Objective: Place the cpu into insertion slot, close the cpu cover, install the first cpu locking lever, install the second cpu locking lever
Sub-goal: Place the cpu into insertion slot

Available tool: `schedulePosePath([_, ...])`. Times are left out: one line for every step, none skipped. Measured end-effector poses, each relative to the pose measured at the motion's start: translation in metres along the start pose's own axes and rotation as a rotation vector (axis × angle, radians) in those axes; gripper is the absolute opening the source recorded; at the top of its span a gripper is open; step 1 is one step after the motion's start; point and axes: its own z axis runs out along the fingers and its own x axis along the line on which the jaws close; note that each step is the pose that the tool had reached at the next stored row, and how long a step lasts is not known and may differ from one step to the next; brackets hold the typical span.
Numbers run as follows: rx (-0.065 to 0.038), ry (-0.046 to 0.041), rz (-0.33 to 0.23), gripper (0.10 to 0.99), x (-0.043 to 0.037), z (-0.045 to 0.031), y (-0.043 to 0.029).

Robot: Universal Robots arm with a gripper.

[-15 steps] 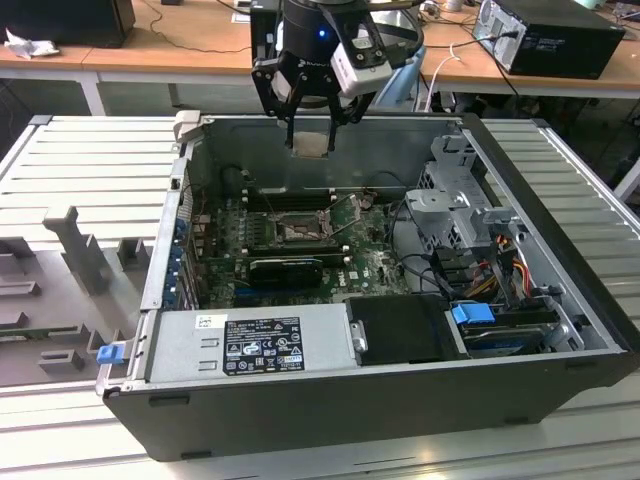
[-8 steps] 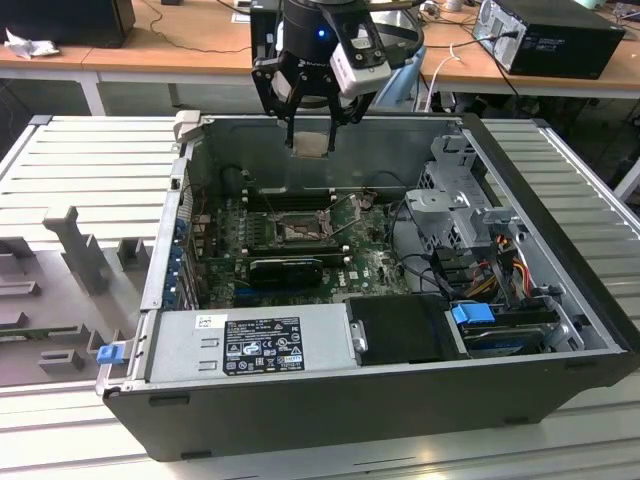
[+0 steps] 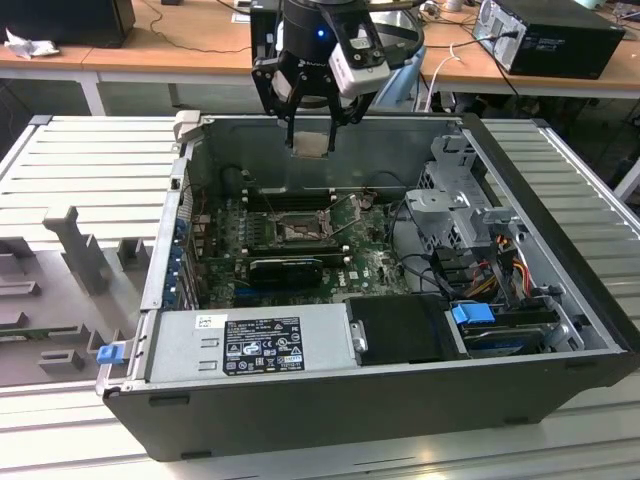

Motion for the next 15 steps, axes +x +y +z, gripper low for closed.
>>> schedulePosePath([0.0, -0.0001, 0.001, 0.533, 0.0, 0.0, 0.0])
schedulePosePath([0.0, -0.0002, 0.003, 0.533, 0.0, 0.0, 0.0])
schedulePosePath([0.0, -0.0004, 0.004, 0.533, 0.0, 0.0, 0.0])
schedulePosePath([0.0, -0.0011, 0.013, 0.533, 0.0001, 0.0, 0.0])
schedulePosePath([0.0, -0.0016, 0.018, 0.533, 0.0001, 0.0, 0.0])
schedulePosePath([-0.001, -0.0024, 0.028, 0.533, 0.0001, 0.0, 0.0])
schedulePosePath([0.0, -0.0037, 0.041, 0.533, 0.0001, 0.0001, -0.0001])
schedulePosePath([0.0, -0.0057, 0.064, 0.533, 0.0001, 0.0001, -0.0001])
schedulePosePath([0.0, -0.0084, 0.094, 0.533, 0.0001, 0.0003, -0.0001])
schedulePosePath([-0.001, -0.0098, 0.111, 0.533, 0.0001, 0.0004, -0.0001])
schedulePosePath([-0.001, -0.0109, 0.122, 0.533, 0.0001, 0.0004, -0.0001])
schedulePosePath([-0.001, -0.0125, 0.141, 0.533, 0.0001, 0.0005, -0.0001])
schedulePosePath([-0.001, -0.0143, 0.161, 0.533, 0.0001, 0.0005, -0.0001])
schedulePosePath([-0.002, -0.0152, 0.172, 0.533, 0.0001, 0.0006, -0.0001])
schedulePosePath([-0.002, -0.0162, 0.184, 0.533, 0.0001, 0.0006, -0.0001])
